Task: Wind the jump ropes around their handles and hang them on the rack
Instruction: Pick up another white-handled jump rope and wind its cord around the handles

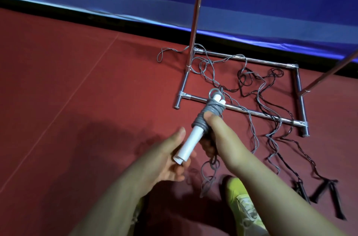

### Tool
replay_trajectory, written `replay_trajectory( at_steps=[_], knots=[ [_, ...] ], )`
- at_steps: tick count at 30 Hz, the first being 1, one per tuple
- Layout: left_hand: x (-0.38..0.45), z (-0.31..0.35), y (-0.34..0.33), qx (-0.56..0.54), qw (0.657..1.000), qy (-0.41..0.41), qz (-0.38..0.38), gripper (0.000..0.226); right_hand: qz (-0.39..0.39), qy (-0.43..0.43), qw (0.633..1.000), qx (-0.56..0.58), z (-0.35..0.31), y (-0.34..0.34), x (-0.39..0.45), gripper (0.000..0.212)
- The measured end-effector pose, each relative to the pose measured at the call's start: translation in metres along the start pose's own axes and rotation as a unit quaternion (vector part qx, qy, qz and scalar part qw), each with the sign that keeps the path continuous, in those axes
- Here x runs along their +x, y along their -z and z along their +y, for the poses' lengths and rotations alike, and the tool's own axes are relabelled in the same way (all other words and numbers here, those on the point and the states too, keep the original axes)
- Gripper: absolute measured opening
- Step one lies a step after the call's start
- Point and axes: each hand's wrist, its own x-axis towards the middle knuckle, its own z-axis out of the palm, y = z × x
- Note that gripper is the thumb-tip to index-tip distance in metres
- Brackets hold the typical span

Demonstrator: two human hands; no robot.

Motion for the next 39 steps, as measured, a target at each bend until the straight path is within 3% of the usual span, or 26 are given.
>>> replay_trajectory(
  at_steps=[3, 8, 12, 14, 16, 18, 23, 27, 28, 30, 32, 35, 39],
  knots=[
    [-0.003, -0.002, 0.000, -0.045, 0.998, -0.035, -0.022, 0.043, -0.010, 0.040, 0.999, 0.030, 0.002, 0.001, 0.000, 0.063],
    [0.002, -0.002, 0.002, -0.013, 0.996, -0.069, 0.064, 0.040, -0.057, 0.041, 0.997, -0.022, 0.003, 0.004, 0.000, 0.061],
    [0.004, -0.003, 0.002, 0.032, 0.990, -0.080, 0.111, 0.024, -0.058, 0.017, 0.994, -0.086, -0.003, 0.006, -0.002, 0.063],
    [0.008, -0.006, 0.005, 0.084, 0.981, -0.105, 0.141, 0.034, -0.046, 0.003, 0.988, -0.145, -0.001, 0.006, -0.001, 0.076],
    [0.011, -0.009, 0.009, 0.179, 0.956, -0.144, 0.182, 0.063, -0.031, -0.002, 0.980, -0.197, 0.002, 0.006, 0.002, 0.081],
    [0.011, -0.011, 0.012, 0.234, 0.934, -0.174, 0.206, 0.076, -0.022, -0.010, 0.976, -0.216, 0.004, 0.005, 0.003, 0.084],
    [0.013, -0.015, 0.014, 0.284, 0.915, -0.184, 0.221, 0.060, -0.016, -0.022, 0.979, -0.201, 0.001, 0.002, 0.000, 0.059],
    [0.015, -0.020, 0.012, 0.337, 0.882, -0.203, 0.260, 0.066, 0.009, -0.020, 0.977, -0.211, -0.004, -0.001, -0.002, 0.057],
    [0.016, -0.019, 0.010, 0.314, 0.892, -0.203, 0.254, 0.067, 0.019, -0.018, 0.978, -0.208, -0.005, 0.000, -0.001, 0.057],
    [0.014, -0.012, 0.007, 0.161, 0.948, -0.179, 0.209, 0.066, 0.027, -0.009, 0.985, -0.171, -0.006, -0.001, 0.000, 0.058],
    [0.007, -0.003, 0.005, -0.028, 0.993, -0.066, 0.093, 0.069, 0.020, 0.008, 0.993, -0.114, -0.004, -0.002, 0.000, 0.058],
    [0.000, -0.001, 0.005, -0.105, 0.991, 0.020, -0.083, 0.083, 0.007, 0.022, 0.999, -0.042, -0.004, -0.003, -0.004, 0.055],
    [0.001, -0.006, 0.003, -0.088, 0.989, 0.035, -0.113, 0.074, 0.002, 0.022, 0.999, -0.030, -0.007, -0.004, -0.008, 0.050]
  ],
)
